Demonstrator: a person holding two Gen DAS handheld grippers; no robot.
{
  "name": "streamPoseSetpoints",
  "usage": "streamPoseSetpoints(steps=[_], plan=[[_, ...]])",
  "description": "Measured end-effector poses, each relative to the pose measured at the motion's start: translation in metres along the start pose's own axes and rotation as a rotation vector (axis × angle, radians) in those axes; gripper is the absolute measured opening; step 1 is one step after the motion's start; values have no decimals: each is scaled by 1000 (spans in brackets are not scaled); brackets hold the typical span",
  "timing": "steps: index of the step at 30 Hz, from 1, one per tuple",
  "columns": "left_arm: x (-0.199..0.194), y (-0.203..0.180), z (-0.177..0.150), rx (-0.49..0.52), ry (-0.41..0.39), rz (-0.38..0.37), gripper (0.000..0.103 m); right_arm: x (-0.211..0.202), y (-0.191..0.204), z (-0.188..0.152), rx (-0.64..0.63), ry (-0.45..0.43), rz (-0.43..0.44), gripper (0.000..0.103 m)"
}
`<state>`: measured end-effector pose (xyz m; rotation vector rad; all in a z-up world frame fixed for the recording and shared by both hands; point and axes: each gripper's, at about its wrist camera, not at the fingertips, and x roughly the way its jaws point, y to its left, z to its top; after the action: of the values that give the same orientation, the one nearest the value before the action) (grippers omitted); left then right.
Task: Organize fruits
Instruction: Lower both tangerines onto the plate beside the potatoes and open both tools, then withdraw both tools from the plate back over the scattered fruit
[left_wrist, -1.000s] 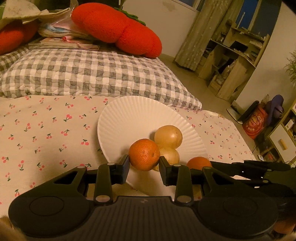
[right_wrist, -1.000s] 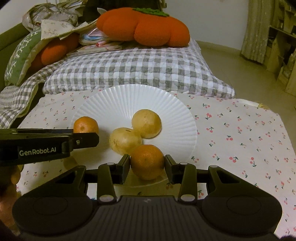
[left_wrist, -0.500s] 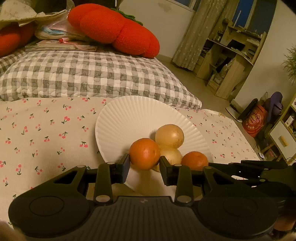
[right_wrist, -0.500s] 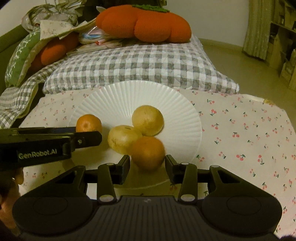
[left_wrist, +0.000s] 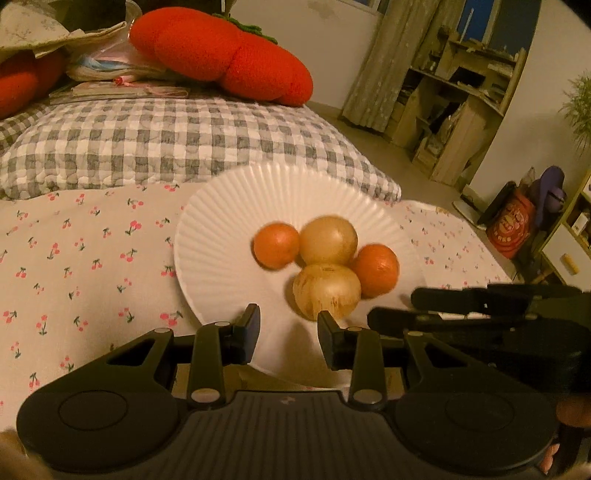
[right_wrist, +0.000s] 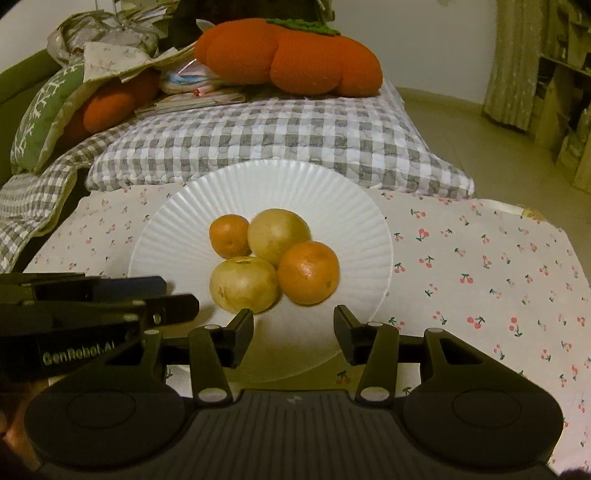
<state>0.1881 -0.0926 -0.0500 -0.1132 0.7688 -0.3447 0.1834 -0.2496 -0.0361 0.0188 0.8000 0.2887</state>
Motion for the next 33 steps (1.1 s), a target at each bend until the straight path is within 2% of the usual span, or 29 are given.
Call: streamPoseSetpoints(steps=[6, 14, 17, 20, 23, 24, 27, 33], plan=[[0, 4, -8, -71, 45, -14, 20, -3, -1, 3, 6, -19, 13, 43], [-13, 11, -1, -160, -6, -54, 21, -8, 1, 5, -3, -50, 37, 43], [-12, 17, 3, -215, 7, -78, 21, -9, 1, 6, 1, -54, 40, 43], [-11, 17, 2, -225, 7, -85, 22, -9, 2, 5, 4, -53, 40, 43], [-14, 19, 3, -248, 9, -97, 28, -14, -1, 7, 25, -67, 53, 43], [-16, 19, 4, -251, 6, -94, 36, -16, -1, 8, 31, -72, 60, 44], [-24, 16, 6, -231, -16, -67, 48, -20, 0, 8, 34, -76, 69, 44], [-37, 17, 10, -221, -43, 10, 54, -31, 1, 9, 65, -74, 90, 49]])
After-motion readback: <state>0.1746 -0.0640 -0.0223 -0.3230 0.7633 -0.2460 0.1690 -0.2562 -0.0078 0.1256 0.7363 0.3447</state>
